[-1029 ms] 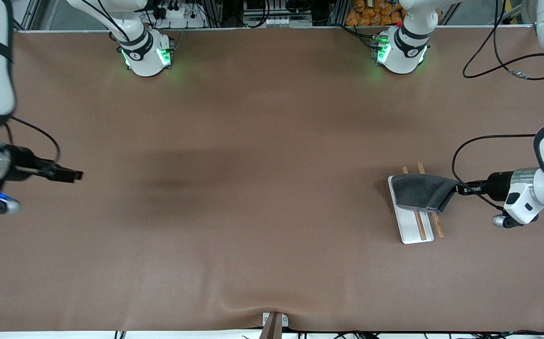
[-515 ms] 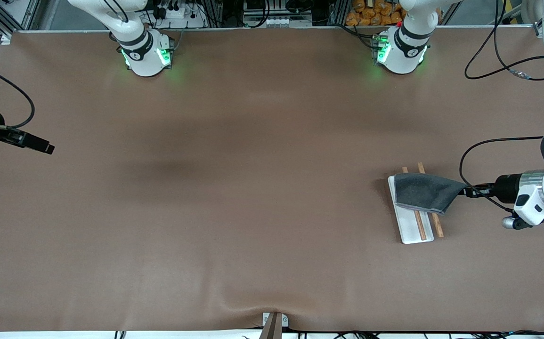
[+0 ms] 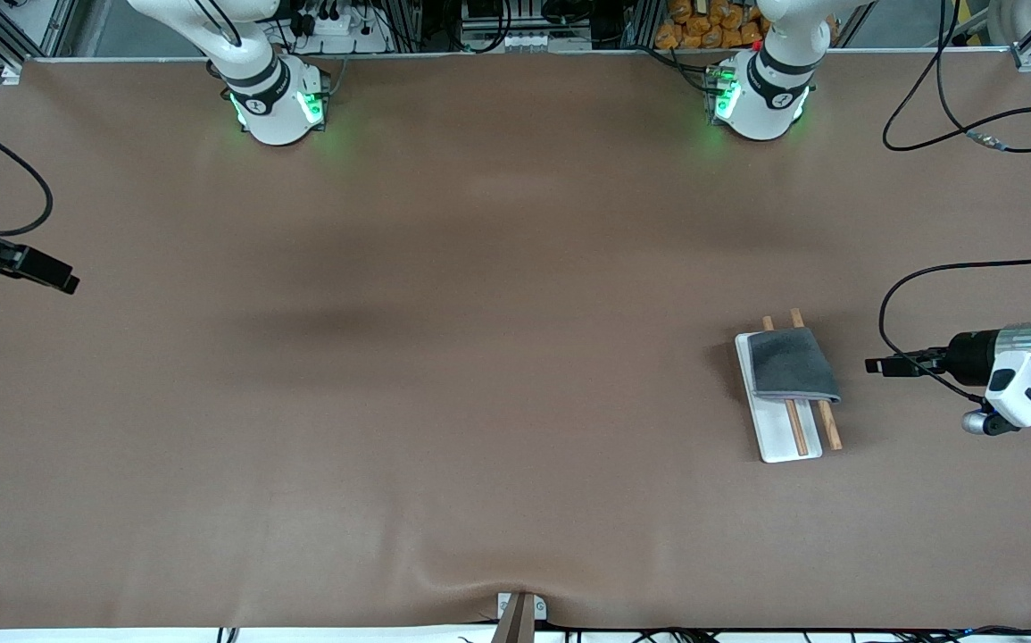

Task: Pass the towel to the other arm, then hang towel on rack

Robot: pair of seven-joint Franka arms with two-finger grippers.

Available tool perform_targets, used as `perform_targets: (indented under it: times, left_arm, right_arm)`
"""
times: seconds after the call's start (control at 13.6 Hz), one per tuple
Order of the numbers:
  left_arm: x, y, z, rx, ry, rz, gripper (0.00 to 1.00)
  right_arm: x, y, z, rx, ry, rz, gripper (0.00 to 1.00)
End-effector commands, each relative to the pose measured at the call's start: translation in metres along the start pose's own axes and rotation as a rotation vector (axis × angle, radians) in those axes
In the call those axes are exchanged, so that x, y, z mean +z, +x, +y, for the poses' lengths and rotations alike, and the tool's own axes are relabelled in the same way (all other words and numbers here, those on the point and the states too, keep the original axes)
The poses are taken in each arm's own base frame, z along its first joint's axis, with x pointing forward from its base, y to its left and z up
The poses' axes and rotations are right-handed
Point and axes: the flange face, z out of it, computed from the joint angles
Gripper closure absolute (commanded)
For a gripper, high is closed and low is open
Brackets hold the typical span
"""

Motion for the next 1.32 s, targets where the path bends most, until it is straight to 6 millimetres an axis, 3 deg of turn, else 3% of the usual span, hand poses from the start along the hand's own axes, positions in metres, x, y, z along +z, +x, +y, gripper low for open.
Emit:
perform_targets:
  times: [0.0, 0.15, 0.37, 0.59, 0.81, 0.96, 1.25]
  left_arm:
    - [-0.028, -0.013, 0.012, 0.019, 0.009, 0.018, 0.0]
    - [-0.042, -0.022, 0.019, 0.029, 0.024, 0.018, 0.0]
    - [-0.082, -0.045, 0.04, 0.052, 0.097, 0.04, 0.0]
    - [-0.117, -0.074, 0.081, 0.051, 0.151, 0.085, 0.0]
    - [-0.139, -0.105, 0.136, 0.072, 0.249, 0.151, 0.0]
    - [-0.15, -0.121, 0.161, 0.081, 0.26, 0.176, 0.0]
    - [-0.171, -0.132, 0.192, 0.161, 0.376, 0.251, 0.0]
  right_arm:
    - [-0.029, -0.005, -0.011, -0.068, -0.024, 0.009, 0.0]
    - [-0.017, -0.01, -0.001, -0.056, -0.008, -0.014, 0.0]
    - [-0.002, -0.037, 0.0, -0.072, 0.003, 0.066, 0.0]
    - [-0.006, -0.033, 0.009, -0.062, 0.002, 0.075, 0.0]
    - [-0.025, -0.025, 0.014, -0.064, -0.005, 0.078, 0.0]
    - [-0.034, -0.026, 0.011, -0.061, -0.004, 0.088, 0.0]
    - [-0.039, -0.037, 0.01, -0.07, 0.014, 0.056, 0.0]
